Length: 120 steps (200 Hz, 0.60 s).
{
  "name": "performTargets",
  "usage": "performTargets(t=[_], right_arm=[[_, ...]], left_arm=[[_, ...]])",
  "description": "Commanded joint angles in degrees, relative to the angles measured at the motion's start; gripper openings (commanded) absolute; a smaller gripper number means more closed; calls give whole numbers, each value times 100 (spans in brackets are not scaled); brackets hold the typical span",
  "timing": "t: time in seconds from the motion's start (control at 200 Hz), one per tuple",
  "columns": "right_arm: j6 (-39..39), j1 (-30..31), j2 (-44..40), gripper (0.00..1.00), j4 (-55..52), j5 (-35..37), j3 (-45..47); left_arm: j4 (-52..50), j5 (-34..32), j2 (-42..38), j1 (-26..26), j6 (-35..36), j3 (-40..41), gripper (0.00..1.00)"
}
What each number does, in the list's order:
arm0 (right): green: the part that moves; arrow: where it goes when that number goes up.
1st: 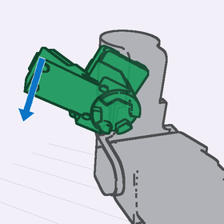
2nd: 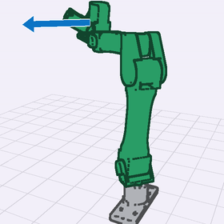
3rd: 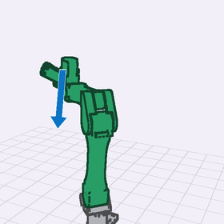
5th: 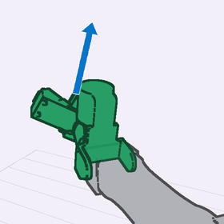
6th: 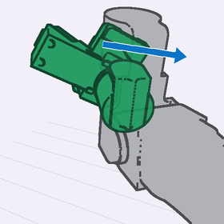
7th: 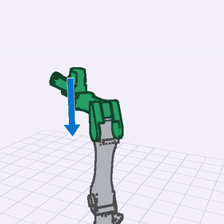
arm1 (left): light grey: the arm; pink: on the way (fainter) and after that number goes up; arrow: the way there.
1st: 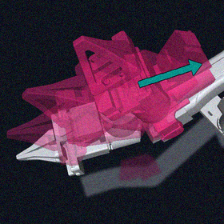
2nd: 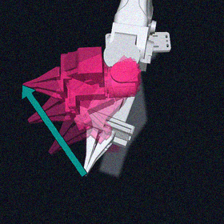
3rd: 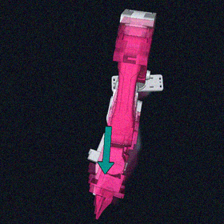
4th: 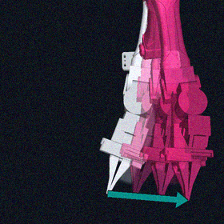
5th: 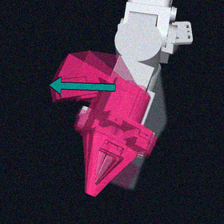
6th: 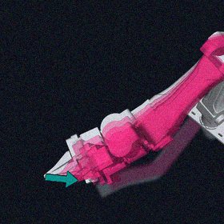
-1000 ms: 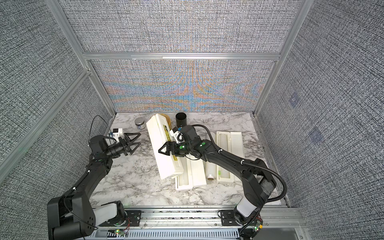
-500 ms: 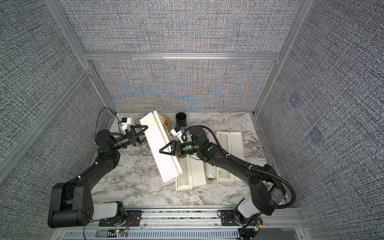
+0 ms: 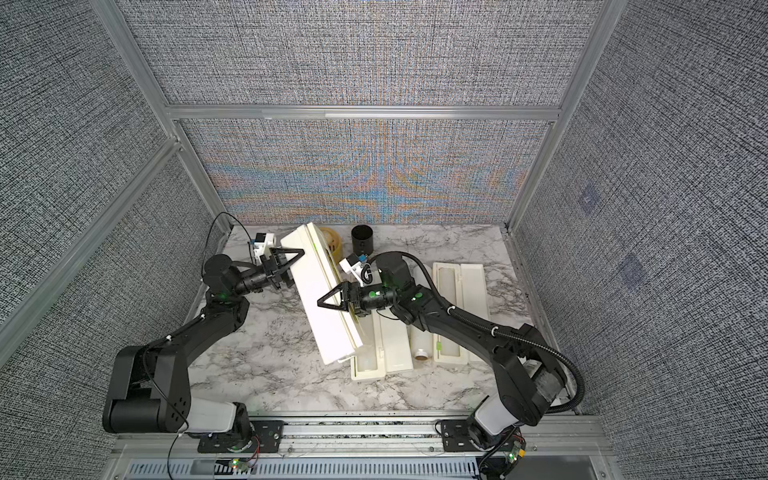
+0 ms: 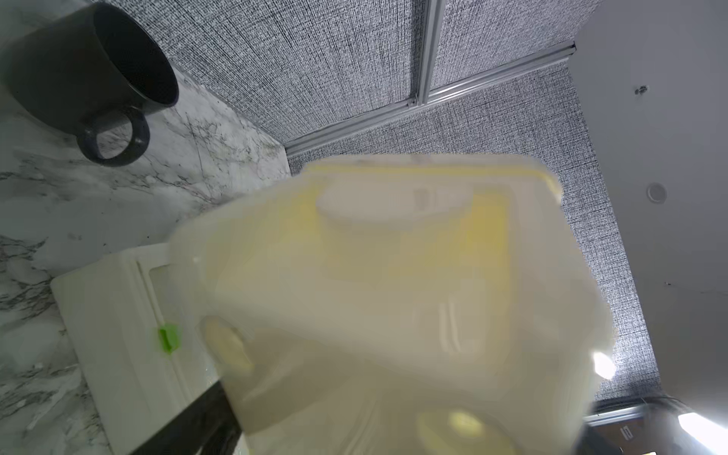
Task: Put plastic wrap rolls into dispensers
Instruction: Open the lid of the plastic wrap cutting box.
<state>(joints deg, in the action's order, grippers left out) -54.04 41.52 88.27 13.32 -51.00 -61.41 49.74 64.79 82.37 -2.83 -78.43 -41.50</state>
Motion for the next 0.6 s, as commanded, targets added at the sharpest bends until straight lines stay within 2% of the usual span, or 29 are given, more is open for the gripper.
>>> performTargets(t=[0.0,0.25,0.35,0.475,0.595], right_arm=[[-293,6,15,83,672,-295,13],[-331,6,21,83,598,-273,58],[-248,10,50,82,446,-204,28],[38,40,96,82,95,-125,-64],[162,54,160,82,-113,-78,-184]], left_arm=[[347,163,103,14,1,-15,100],[2043,111,666,139,-1183,-98,100],[2090,47,728,160,-1215,-109,99],[2030,83,727,160,-1212,-102,86],[1859,130,676,143,-1117,-64,83]])
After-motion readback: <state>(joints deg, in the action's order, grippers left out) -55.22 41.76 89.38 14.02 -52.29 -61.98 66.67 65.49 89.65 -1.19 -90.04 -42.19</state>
